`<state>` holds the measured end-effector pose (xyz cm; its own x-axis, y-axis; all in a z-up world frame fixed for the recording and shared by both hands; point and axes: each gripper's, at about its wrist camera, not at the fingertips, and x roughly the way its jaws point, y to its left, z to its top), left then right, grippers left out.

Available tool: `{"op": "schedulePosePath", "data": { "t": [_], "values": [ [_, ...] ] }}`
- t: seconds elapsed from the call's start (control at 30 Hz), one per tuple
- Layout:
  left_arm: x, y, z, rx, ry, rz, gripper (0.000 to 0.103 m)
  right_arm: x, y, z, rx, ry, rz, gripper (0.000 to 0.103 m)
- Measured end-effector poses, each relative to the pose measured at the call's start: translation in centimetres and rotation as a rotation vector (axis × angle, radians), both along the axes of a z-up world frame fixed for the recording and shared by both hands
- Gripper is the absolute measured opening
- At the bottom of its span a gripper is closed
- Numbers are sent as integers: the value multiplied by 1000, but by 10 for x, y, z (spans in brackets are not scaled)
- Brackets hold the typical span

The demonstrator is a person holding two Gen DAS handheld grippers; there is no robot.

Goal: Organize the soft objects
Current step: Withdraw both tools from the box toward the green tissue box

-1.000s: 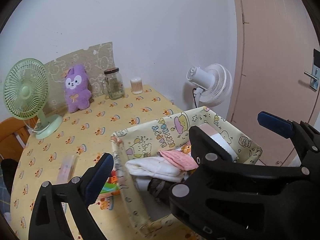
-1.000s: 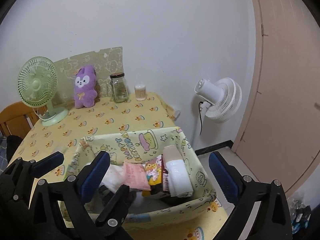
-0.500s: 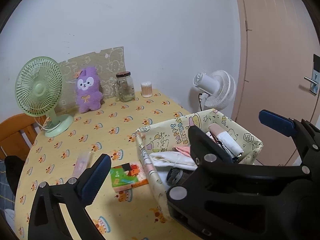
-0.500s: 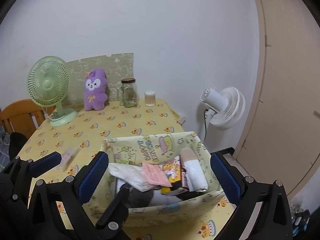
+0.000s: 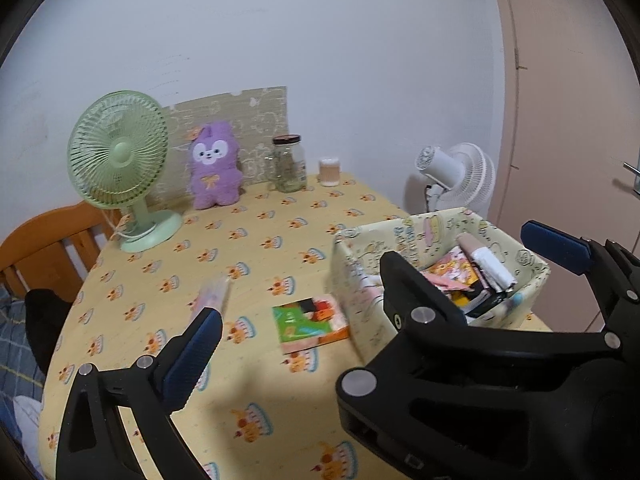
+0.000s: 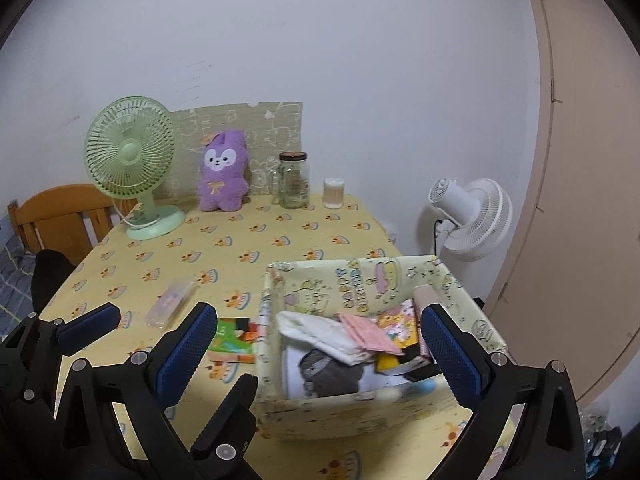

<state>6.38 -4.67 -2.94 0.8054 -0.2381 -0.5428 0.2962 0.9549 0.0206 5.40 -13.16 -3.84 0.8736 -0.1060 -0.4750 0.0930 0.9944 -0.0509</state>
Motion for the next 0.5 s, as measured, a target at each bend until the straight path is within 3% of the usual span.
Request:
{"op": "schedulePosePath", "data": {
  "t": [0.5],
  "values": [
    [-4, 45, -18, 24, 18, 135, 103, 3, 39, -21, 52, 21, 30, 103]
  ]
}}
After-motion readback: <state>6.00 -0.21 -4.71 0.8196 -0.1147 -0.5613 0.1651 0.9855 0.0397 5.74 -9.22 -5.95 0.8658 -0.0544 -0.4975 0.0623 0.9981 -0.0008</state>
